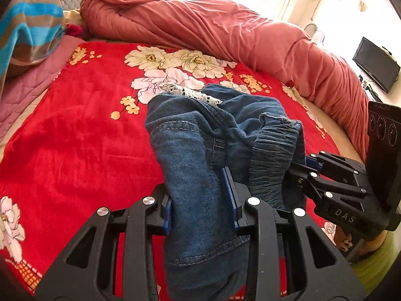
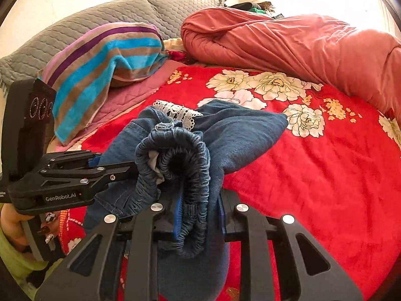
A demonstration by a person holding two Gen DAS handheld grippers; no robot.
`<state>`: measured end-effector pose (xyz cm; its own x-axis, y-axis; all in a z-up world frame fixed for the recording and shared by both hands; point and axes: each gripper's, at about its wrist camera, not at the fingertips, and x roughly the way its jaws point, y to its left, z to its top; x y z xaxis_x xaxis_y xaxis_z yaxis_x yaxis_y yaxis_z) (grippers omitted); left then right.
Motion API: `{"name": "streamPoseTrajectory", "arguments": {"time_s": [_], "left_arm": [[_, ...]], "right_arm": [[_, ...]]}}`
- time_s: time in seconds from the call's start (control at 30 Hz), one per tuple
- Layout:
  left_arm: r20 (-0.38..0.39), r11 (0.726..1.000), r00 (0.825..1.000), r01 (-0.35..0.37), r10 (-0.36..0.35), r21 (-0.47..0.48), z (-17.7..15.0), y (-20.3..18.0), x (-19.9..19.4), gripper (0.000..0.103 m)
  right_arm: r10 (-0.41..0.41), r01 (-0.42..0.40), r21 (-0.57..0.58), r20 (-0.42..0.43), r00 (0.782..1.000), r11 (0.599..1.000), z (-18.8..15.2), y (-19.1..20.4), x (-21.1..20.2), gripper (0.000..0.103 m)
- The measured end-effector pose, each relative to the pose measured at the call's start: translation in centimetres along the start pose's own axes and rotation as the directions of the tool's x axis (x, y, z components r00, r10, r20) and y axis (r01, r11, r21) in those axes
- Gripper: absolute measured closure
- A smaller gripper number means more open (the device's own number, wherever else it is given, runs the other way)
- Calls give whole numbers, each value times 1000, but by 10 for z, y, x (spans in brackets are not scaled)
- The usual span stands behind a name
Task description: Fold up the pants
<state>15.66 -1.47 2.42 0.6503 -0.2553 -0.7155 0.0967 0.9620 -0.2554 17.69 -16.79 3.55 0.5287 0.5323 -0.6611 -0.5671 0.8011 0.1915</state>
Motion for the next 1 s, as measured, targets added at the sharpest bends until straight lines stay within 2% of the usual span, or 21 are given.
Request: {"name": "streamPoseTrajectory", "arguments": {"time_s": [0.43,0.53,0.77,1.0], "left_arm": [[-29,1000,999,-20,19,-22,1,15,24,78],[-38,999,999,-30,29,-21,-1,16,28,78],[-60,998,997,-51,49,-33,-6,24,35,73],[-71,997,996,-65,62,-35,-11,27,38,66]], "right_arm": [[-42,42,-10,-41,998,999,0,-8,30,81],[-74,73,-16,-48,996,997,-2,-9,34,76],[-149,151,16,-84,985,988,-10,-25,39,51],[-182,193,59,-151,972,979,-23,-37,52,40]]}}
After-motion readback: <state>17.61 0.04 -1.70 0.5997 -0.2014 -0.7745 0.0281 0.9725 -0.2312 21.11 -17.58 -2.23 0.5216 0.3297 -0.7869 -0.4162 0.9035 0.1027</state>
